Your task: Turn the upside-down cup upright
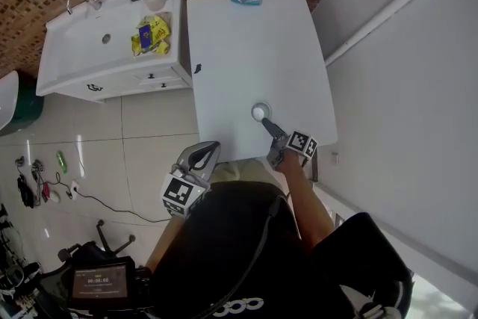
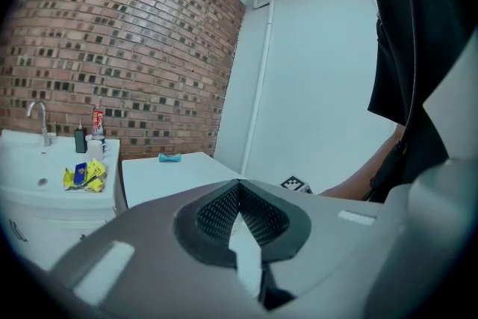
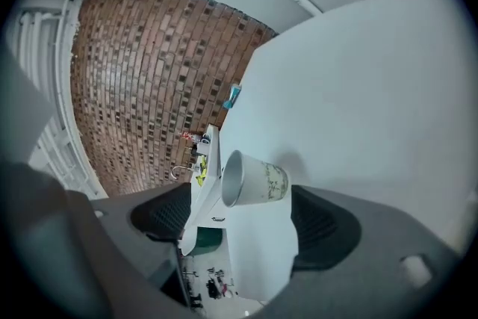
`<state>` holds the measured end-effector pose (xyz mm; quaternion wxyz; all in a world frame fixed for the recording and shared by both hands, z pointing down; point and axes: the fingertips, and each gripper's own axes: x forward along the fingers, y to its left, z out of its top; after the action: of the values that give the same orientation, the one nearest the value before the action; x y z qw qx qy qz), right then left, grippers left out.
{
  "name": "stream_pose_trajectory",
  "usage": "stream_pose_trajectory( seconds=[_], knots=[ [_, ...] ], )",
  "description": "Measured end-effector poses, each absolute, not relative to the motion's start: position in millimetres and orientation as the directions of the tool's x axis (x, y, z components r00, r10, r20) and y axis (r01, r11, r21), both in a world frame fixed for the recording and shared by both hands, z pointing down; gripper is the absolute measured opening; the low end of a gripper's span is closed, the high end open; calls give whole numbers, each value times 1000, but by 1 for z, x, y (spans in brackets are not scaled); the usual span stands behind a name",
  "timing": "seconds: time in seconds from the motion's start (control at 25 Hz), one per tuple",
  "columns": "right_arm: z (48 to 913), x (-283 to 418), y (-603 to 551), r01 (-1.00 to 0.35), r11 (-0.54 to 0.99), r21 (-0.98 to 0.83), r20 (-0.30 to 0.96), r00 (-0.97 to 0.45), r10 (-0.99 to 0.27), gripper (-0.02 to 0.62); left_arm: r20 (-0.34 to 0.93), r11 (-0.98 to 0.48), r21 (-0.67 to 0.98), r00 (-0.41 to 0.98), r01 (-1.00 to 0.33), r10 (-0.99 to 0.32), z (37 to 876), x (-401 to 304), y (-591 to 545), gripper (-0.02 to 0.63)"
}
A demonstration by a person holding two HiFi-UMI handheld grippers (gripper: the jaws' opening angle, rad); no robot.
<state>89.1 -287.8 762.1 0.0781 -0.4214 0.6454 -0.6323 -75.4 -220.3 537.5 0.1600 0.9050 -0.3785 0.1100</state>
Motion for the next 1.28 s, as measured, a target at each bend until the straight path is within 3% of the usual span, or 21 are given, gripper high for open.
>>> stream_pose_trajectory(
  seconds=[0.12, 0.4, 0.48, 0.88, 1.28],
  knots=[
    [728, 96, -264, -562, -60, -825, 456, -600, -657, 376, 294, -670, 221, 703, -709, -648, 536, -84, -211, 15],
    [649, 92, -205, -693, 149, -705, 427, -583, -691, 49, 278, -718, 245, 757, -652, -592, 546, -92, -175, 15],
    [637, 86, -192, -707, 184, -683, 420, -586, -693, -8, 284, -720, 234, 754, -653, -592, 548, -100, -167, 15],
    [604, 66, -108, -602, 318, -733, 291, -700, -652, -8, 285, -691, 176, 708, -701, -646, 540, -78, -67, 15],
    [565, 126, 76, -565, 489, -664, 223, -774, -592, -8, 263, -719, 157, 730, -677, -630, 525, 16, 105, 15]
  ],
)
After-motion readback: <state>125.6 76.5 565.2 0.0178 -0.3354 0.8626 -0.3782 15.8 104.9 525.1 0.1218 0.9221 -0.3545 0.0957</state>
